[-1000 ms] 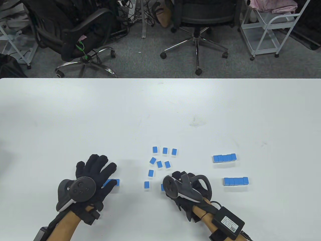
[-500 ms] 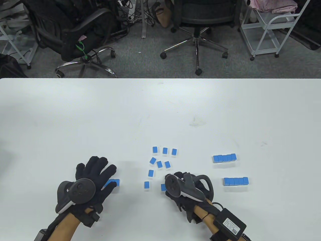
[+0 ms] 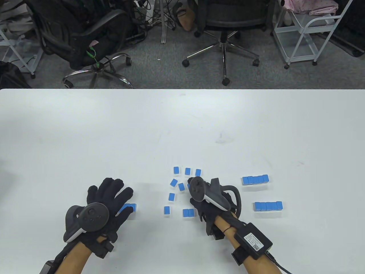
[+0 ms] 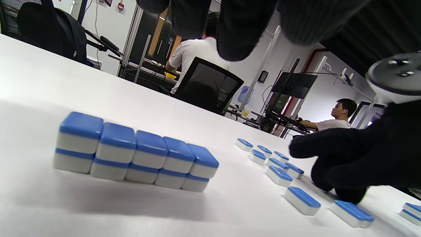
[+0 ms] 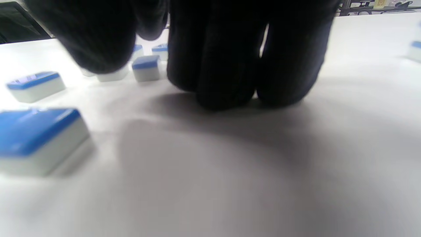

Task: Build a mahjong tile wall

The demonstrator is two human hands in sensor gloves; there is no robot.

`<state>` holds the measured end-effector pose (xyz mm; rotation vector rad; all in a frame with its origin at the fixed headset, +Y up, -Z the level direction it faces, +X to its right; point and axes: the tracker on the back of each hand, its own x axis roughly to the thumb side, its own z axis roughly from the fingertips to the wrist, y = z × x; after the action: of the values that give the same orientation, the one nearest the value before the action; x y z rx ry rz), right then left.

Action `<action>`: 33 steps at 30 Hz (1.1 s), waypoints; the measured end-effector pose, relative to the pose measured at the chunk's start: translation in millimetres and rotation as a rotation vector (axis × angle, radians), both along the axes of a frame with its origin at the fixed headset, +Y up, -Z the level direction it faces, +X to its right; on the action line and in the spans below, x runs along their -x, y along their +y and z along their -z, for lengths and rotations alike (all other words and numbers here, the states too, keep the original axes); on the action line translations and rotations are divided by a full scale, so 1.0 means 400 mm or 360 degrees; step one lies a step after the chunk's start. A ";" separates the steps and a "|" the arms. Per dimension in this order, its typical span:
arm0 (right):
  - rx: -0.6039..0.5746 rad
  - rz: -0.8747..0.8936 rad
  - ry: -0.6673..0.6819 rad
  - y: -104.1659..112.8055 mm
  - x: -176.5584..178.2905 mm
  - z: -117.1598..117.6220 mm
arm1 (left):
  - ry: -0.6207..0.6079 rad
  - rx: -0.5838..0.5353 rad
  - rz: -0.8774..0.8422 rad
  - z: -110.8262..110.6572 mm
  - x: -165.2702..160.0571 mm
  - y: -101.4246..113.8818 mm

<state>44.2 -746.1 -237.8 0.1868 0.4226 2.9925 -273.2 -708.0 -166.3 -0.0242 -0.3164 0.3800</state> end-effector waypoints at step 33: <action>0.0023 0.0017 0.0310 -0.021 -0.058 -0.106 | -0.0002 0.0054 -0.0018 0.013 -0.001 -0.011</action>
<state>67.2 -754.6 -195.5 0.4804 0.4603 2.9706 -272.9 -712.4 -171.4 -0.0561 -0.3112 0.3963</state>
